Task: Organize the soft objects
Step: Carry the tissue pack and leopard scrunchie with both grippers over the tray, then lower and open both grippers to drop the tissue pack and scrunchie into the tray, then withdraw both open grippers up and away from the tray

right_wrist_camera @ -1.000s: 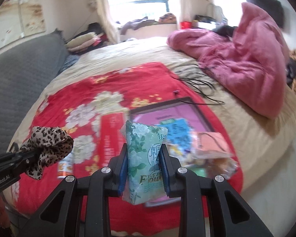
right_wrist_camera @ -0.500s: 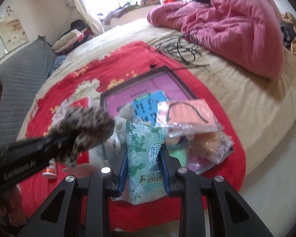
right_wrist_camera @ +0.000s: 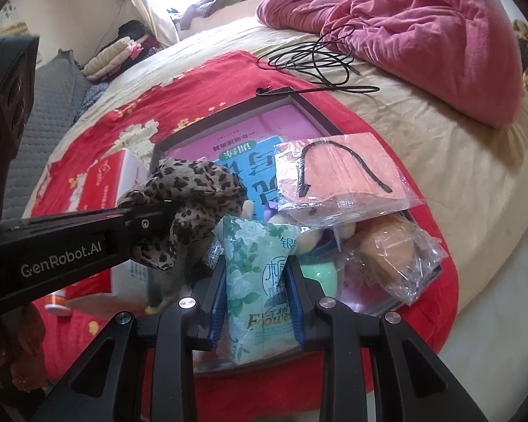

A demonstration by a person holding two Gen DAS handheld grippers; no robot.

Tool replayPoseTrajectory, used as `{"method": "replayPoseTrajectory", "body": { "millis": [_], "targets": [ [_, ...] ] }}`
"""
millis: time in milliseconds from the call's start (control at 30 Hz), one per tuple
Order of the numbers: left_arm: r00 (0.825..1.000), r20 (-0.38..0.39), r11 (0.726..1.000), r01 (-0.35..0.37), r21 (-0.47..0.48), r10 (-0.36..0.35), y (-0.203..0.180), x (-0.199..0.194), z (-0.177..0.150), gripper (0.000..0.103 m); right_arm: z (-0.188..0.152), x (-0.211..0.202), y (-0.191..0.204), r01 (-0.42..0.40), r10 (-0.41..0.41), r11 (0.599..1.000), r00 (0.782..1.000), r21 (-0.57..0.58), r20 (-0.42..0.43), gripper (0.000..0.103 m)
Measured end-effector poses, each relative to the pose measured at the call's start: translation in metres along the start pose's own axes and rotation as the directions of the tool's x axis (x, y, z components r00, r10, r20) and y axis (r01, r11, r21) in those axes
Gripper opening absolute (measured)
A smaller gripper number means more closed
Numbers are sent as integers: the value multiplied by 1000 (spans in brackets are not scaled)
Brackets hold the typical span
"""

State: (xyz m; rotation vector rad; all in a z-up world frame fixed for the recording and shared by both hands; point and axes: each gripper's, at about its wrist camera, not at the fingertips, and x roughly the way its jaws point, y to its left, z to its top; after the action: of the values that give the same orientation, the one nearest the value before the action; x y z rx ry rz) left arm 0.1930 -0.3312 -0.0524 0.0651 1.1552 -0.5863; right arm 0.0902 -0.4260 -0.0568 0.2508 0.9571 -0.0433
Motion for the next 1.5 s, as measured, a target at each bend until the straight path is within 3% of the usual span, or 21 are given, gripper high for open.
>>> {"method": "replayPoseTrajectory", "body": {
  "millis": [133,300,433,533,700,767,900,1000,1500],
  "targets": [
    [1000,-1,1000,15,-6,-15,-1,1,0,11,0,4,7,25,-24,999,999,-34,31,36],
    [1000,0,1000,25,-16,-25,1,-2,1,13,-1,6,1,-11,11,1000,1000,-1,28,43],
    [1000,1,999,24,-21,-24,4,-4,4,15,-3,4,0,-23,23,1000,999,3,35,53],
    [1000,-1,1000,23,-17,-24,5,-5,6,22,-6,3,2,-24,24,1000,999,-2,41,60],
    [1000,3,1000,28,7,-28,1,-11,9,49,-7,0,3,-19,19,1000,999,-11,39,66],
    [1000,13,1000,19,15,-19,0,-13,9,50,-7,-5,3,-17,17,1000,999,-14,45,70],
    [1000,14,1000,15,10,-15,2,-17,9,53,-7,-15,4,1,1,1000,998,-29,62,73],
    [1000,18,1000,13,2,-13,4,-22,7,63,-7,-23,6,17,-13,998,997,-55,79,74],
    [998,69,1000,3,28,-5,-6,-52,0,71,-5,-54,2,86,-80,995,990,-45,115,75]
  ]
}}
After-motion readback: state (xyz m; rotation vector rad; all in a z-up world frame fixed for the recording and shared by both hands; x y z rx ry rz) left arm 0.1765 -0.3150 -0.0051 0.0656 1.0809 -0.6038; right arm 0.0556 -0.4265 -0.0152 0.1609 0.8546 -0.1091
